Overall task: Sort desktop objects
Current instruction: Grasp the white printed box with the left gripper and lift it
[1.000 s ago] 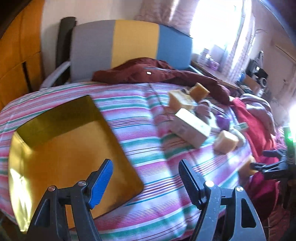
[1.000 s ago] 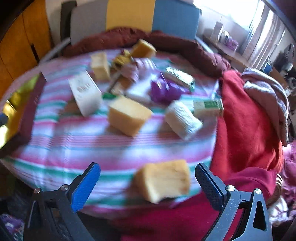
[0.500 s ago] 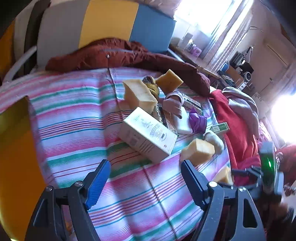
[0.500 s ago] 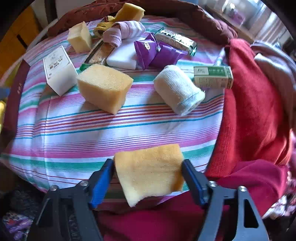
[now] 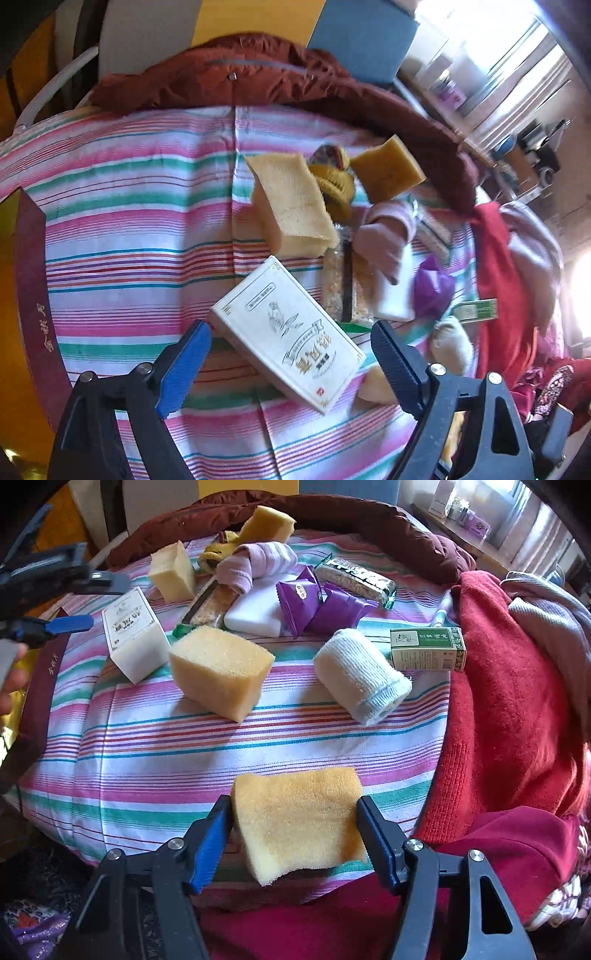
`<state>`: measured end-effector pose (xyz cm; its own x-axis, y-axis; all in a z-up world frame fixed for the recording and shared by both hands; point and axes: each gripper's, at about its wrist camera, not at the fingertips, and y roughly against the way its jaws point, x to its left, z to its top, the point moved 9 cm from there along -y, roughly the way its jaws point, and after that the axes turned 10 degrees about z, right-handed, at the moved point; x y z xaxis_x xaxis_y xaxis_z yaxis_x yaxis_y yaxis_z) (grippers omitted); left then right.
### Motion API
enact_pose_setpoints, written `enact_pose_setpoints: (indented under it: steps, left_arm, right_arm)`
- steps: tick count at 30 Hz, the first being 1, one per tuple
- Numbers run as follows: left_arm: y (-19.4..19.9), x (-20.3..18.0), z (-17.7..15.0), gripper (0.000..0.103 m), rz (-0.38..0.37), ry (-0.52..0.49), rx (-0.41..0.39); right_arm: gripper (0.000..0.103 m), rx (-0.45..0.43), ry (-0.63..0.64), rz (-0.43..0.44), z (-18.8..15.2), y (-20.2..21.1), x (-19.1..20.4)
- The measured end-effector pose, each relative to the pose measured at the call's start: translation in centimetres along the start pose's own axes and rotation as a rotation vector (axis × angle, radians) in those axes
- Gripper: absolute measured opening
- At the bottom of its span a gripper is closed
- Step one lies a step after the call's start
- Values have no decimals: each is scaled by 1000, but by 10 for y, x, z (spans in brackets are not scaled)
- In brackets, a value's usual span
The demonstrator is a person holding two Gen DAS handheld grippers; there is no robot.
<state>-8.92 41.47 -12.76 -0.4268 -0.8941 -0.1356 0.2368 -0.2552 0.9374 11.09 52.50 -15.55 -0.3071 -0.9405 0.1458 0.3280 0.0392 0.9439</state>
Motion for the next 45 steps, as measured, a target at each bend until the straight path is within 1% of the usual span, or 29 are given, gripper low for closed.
enact_pose_setpoints:
  steps: [3,5,7,9,11,15,18,21,23,25,26,29,32,34,35,37,39,41,43,45]
  left_arm:
    - [-16,0,4,90,79,-8,21]
    - [-27,1,1,88,115,-20,41]
    - [-29,3,-1,89,99,-16,37]
    - [-27,4,-5,79,48,1,32]
    - [-24,7,-10,73,6,1,27]
    - [-10,8,-23,61,-15,-118,-42]
    - [-3,11,-30,58,-27,-178,-77]
    - [4,5,-40,57,-27,-245,-91]
    - [6,3,-45,57,-6,-300,-107]
    - [9,-4,-49,58,12,-362,-93]
    - [12,-6,-49,58,13,-368,-94]
    - [12,-11,-44,58,29,-365,-104]
    - [0,-13,-45,58,90,-395,-96]
    - [-5,-13,-47,55,84,-402,-104]
    - [-5,-10,-47,52,91,-398,-118]
    - [-1,-4,-50,52,84,-386,-125]
    - [10,3,-51,52,83,-369,-164]
    - [22,10,-54,52,61,-343,-186]
    - [40,21,-56,52,55,-309,-226]
    - [60,35,-55,52,54,-279,-276]
  right_arm:
    - [68,-15,-7,22,2,-1,-2]
    - [68,-21,-11,34,6,-3,-3]
    - [68,-27,-14,44,6,-3,-3]
    - [68,-30,-12,52,5,-2,-3]
    - [68,-33,-11,56,4,-2,-2]
    - [67,-40,-1,66,3,0,1]
    - [66,-49,12,58,4,1,3]
    - [66,-52,24,49,4,2,5]
    - [66,-52,24,43,4,1,4]
    - [66,-54,23,36,4,1,3]
    - [66,-53,21,36,4,1,3]
    - [66,-54,7,40,4,1,1]
    - [66,-59,4,34,4,2,1]
    - [66,-59,4,29,4,2,1]
    - [66,-61,5,30,4,2,0]
    - [66,-70,1,33,5,3,0]
    - [65,-86,-3,38,5,5,0]
    - [64,-111,-6,42,6,9,0]
    - [64,-146,1,56,6,15,3]
    - [64,-163,9,50,6,19,5]
